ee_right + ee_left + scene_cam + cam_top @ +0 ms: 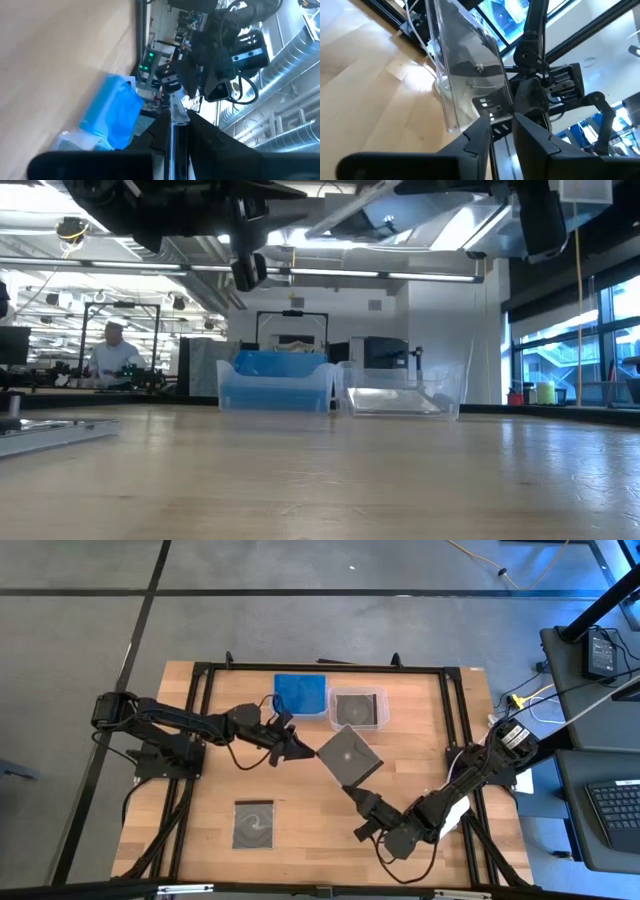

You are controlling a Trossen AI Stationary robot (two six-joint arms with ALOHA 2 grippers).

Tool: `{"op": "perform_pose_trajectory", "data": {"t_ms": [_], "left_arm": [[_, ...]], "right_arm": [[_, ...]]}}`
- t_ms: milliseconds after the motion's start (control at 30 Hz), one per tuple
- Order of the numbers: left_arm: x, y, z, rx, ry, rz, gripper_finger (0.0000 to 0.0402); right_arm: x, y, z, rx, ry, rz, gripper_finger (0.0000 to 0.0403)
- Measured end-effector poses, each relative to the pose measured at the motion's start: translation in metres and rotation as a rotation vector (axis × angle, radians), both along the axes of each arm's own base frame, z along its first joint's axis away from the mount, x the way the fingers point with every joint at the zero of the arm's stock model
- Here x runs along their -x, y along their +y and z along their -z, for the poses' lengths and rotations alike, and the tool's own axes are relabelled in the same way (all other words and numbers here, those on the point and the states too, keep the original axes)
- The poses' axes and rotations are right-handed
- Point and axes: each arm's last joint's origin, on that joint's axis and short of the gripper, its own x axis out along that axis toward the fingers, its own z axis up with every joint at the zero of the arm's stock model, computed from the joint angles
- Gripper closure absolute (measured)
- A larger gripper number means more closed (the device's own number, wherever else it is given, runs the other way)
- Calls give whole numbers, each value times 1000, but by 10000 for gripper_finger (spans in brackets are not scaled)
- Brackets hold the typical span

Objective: Pick & place jewel cases by type
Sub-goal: Put the right black CD case into the transparent bin

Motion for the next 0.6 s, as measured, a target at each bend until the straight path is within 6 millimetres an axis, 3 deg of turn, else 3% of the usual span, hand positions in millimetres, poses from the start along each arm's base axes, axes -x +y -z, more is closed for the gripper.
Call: {"op": "perform_pose_trajectory", "data": {"t_ms": [367, 600], "left_arm": [[2, 19, 3, 65, 45, -89, 225], [1, 11, 3, 37, 39, -39, 213]], "right_arm": [[8, 11, 0, -36, -19, -40, 350], [3, 9, 1, -78, 8, -120, 350]]}}
